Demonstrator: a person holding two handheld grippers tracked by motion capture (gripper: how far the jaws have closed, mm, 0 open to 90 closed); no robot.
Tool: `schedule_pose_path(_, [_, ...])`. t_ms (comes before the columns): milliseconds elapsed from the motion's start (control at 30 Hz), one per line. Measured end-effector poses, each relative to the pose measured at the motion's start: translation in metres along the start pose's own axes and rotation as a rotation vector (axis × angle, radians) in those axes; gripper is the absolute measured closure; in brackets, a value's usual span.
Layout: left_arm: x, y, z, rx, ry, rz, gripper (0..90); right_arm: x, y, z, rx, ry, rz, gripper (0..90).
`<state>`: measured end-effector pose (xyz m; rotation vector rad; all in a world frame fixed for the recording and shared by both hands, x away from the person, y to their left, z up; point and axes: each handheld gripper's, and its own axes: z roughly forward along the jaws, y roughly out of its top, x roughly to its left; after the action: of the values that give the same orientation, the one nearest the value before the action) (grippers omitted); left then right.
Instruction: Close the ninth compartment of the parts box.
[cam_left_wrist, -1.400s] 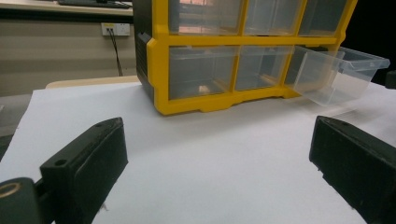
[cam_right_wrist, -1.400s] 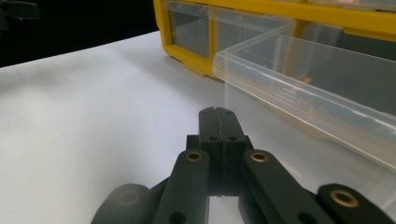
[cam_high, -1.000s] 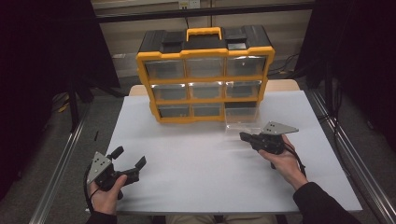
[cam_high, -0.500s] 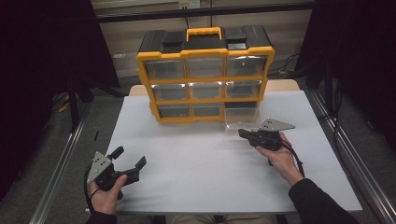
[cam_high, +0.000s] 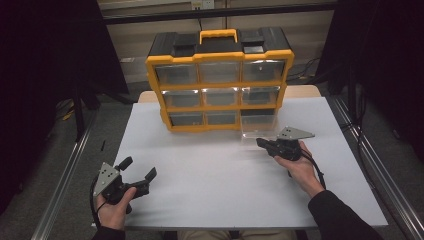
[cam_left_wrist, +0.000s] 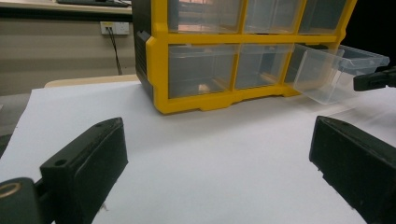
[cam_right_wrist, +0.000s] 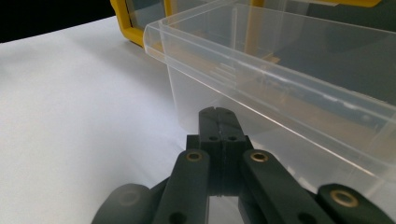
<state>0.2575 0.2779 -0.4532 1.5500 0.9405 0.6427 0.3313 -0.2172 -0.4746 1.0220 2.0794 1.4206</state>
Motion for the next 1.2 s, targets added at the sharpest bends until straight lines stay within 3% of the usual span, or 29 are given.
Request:
schedule_pose_path(33, [-0.0016,-0.0003,0.0014,-0.018,0.003,-0.027,4.1,0.0001,0.0000,0.0001,0.000,-0.002,0.003,90.0])
schedule_pose_path(133, [0.0014,-0.0001,-0.0006,0.008,-0.003,0.005,4.1,-0.0004,-0.0001,0.0008,-0.003,-0.008,0.001,90.0])
schedule_pose_path(700, [0.0010,0.0002,-0.0006,0.011,-0.003,0.013,4.1,-0.0008,0.0004,0.0040,-0.011,-0.036,-0.009,90.0])
schedule_pose_path(933, [0.0014,-0.0003,-0.0002,0.015,-0.001,0.009,4.6,-0.0017,0.0006,0.0055,-0.015,-0.050,-0.015,90.0])
schedule_pose_path(967, [0.0003,-0.0006,0.0009,0.005,0.000,-0.008,4.6,-0.0019,0.0006,0.0059,-0.016,-0.049,-0.013,90.0])
schedule_pose_path(1200, [0.0014,-0.0002,-0.0002,0.011,0.002,0.006,4.6,-0.0026,0.0006,0.0083,-0.019,-0.081,-0.009,90.0])
